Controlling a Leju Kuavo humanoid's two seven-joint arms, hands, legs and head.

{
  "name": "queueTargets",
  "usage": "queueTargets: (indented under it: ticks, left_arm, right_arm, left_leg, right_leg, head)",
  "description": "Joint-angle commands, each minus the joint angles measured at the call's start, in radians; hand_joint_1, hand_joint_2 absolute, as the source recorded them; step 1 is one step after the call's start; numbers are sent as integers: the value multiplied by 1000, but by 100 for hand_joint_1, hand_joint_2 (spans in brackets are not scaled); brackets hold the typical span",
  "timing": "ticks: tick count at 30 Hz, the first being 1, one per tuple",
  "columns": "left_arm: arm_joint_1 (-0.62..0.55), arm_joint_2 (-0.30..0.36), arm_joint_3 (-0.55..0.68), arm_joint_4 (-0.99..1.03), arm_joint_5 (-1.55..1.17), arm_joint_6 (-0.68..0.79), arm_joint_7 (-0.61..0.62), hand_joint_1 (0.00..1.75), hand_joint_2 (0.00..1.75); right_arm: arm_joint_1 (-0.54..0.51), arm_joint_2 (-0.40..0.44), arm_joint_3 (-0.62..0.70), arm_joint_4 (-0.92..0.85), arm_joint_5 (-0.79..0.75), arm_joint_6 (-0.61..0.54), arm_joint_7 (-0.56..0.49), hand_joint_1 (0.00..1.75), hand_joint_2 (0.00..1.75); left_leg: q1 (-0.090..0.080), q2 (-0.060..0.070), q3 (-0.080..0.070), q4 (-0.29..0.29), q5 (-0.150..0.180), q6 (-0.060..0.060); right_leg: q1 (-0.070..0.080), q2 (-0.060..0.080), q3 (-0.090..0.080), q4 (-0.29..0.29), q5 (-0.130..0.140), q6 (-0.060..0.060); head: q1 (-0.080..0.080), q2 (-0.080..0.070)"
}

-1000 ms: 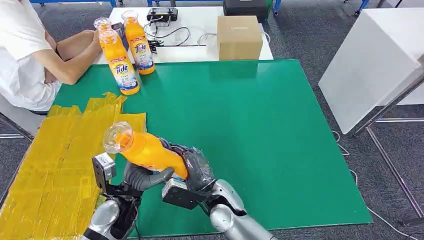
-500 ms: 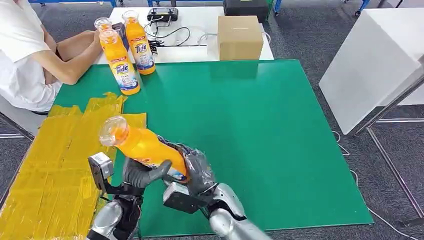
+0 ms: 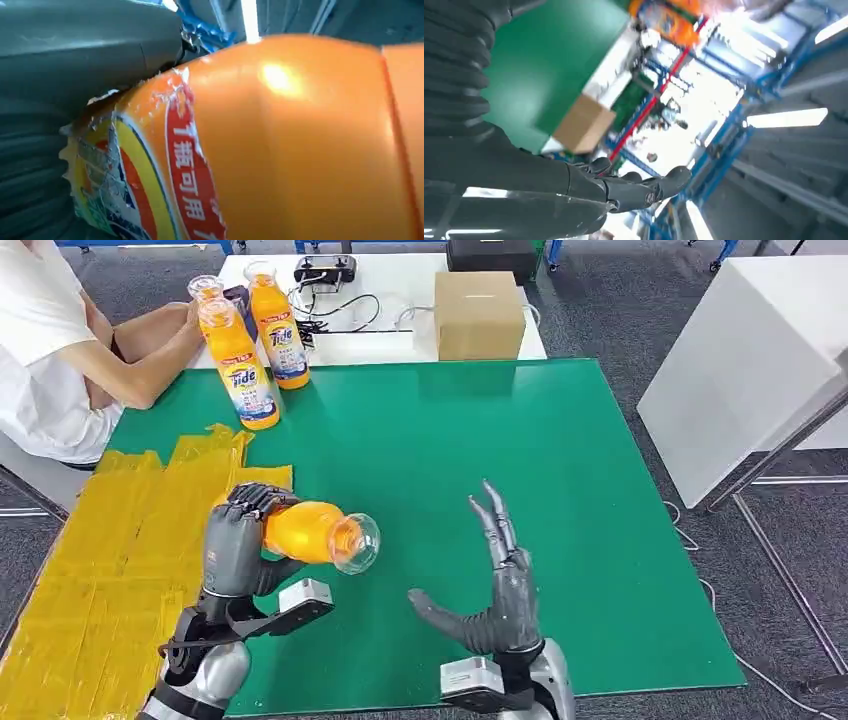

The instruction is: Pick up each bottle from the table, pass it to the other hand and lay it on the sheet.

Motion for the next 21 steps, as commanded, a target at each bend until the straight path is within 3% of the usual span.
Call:
queueTargets:
  ticks: [1,3,8,14,17,21]
  left_arm:
    - [-96,100,-25,102,-302,-79,192,175,175]
    - [-152,142,-44,156,-361,-142,240,175,175]
    - [-423,264,-178,499,-399,-547,272,175,175]
    - [-648,296,-295,811,-293,-727,171,175,175]
    - [-688,344,-326,874,-209,-782,115,175,175]
    - [-700,353,-350,928,-181,-780,146,175,175]
  right_arm:
    - [36,-28,-88,-79,-8,-28,-8,0,175]
    - [51,-27,-122,-102,-17,-14,-17,0,175]
    - [51,4,-194,-122,-31,26,-27,0,175]
    - [20,19,-203,-77,-57,29,-45,0,175]
    - [1,17,-187,-34,-68,23,-46,0,175]
    - [-11,15,-175,-9,-74,17,-47,0,175]
  left_leg:
    - [1,-1,4,-1,-1,-1]
    - [0,-2,3,-1,0,-1]
    - [1,-3,2,-1,1,-1]
    - [3,-3,3,0,2,-3]
    - [2,0,2,0,3,-3]
    - [2,3,2,-1,2,-3]
  right_leg:
    - [0,-2,5,-2,-2,0]
    - [0,-3,4,-1,-1,0]
    - [1,-5,4,0,-1,0]
    - [2,-5,5,0,-1,-1]
    - [1,-1,3,1,0,0]
    - [1,1,3,1,1,0]
  head:
    - [0,0]
    - [0,0]
    - [0,0]
    - [0,0]
    - [0,0]
    - [0,0]
